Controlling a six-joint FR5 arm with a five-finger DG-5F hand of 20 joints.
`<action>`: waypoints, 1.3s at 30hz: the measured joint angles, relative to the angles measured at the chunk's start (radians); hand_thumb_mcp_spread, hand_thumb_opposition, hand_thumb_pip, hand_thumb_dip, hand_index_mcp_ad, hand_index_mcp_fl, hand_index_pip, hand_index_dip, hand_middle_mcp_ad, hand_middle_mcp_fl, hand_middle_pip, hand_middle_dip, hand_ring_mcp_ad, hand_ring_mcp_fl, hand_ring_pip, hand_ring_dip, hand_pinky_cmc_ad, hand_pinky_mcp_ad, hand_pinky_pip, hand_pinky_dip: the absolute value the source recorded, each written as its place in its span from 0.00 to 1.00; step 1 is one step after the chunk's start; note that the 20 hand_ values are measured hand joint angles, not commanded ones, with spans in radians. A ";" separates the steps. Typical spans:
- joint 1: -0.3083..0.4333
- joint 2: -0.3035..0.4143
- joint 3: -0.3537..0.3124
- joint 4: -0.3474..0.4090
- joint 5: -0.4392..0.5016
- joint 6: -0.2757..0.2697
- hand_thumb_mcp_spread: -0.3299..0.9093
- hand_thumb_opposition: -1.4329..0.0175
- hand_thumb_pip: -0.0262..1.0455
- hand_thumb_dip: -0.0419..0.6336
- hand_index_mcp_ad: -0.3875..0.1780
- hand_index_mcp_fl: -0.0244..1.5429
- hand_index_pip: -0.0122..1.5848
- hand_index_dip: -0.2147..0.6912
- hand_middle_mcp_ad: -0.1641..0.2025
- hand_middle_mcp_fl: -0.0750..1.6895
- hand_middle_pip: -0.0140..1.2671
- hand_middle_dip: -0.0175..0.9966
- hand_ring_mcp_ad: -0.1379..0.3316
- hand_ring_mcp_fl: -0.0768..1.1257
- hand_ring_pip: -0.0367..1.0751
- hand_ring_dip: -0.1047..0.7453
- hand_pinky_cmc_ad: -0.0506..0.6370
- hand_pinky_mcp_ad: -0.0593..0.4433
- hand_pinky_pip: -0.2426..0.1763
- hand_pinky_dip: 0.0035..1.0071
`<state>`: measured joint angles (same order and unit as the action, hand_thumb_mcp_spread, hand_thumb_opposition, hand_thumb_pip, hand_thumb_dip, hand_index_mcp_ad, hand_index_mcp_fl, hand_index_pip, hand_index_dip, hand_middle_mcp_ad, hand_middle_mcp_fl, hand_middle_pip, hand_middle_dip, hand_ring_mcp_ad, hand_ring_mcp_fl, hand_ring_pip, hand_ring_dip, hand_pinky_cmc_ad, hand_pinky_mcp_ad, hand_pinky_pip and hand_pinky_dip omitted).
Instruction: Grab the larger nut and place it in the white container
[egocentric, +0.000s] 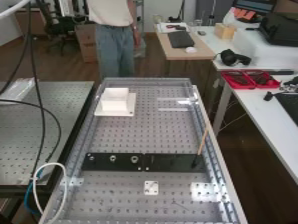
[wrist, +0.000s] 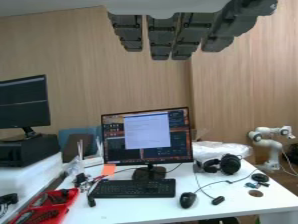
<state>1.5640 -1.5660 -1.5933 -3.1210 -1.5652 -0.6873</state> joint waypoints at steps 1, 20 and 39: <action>0.000 0.000 0.000 -0.001 0.001 0.000 0.27 0.98 0.04 0.07 0.64 0.03 0.00 0.24 0.59 0.05 0.03 0.04 0.33 0.09 0.05 0.15 0.07 0.18 0.55 0.01; 0.002 0.004 -0.016 0.010 0.016 0.000 0.40 0.54 0.40 0.11 0.64 0.03 0.04 0.30 0.59 0.11 0.12 0.20 0.51 0.09 0.14 0.19 0.38 0.61 0.51 0.22; 0.017 0.029 -0.252 0.160 0.188 0.041 0.42 0.50 0.47 0.15 0.60 0.04 0.04 0.30 0.59 0.11 0.12 0.22 0.54 0.09 0.14 0.20 0.43 0.65 0.47 0.23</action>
<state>1.5814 -1.5367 -1.8451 -2.9611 -1.3775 -0.6463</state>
